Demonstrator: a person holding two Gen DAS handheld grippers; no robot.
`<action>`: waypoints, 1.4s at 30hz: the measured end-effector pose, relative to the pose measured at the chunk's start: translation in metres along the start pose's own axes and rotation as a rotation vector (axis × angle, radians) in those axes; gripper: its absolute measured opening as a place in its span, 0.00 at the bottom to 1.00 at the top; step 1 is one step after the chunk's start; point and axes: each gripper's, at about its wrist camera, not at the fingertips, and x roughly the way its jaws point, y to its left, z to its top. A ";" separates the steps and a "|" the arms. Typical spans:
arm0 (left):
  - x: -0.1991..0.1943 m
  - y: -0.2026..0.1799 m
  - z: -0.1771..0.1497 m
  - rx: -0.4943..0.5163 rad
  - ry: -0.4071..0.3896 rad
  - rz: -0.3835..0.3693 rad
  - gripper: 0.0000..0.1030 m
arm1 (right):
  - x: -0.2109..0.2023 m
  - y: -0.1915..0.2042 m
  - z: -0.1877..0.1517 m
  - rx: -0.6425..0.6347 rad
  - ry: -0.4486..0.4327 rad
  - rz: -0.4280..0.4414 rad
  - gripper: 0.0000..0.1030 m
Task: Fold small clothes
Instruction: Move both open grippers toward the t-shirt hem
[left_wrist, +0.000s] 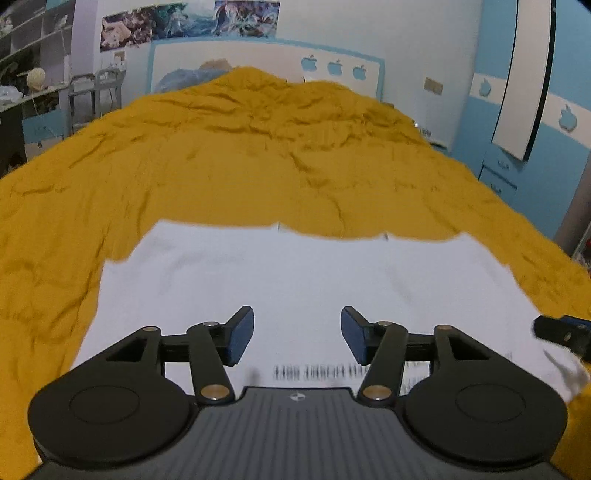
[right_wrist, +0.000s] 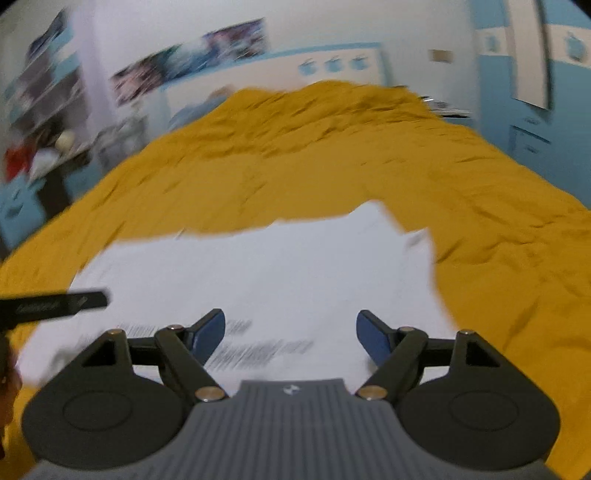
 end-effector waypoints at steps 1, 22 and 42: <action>0.003 -0.001 0.004 0.000 -0.014 -0.004 0.67 | 0.003 -0.009 0.007 0.020 -0.013 -0.021 0.72; 0.101 0.018 0.029 -0.125 0.087 -0.141 0.63 | 0.122 -0.147 0.048 0.416 0.154 0.012 0.72; 0.187 -0.029 0.042 0.041 0.175 -0.096 0.22 | 0.149 -0.146 0.060 0.392 0.097 0.155 0.11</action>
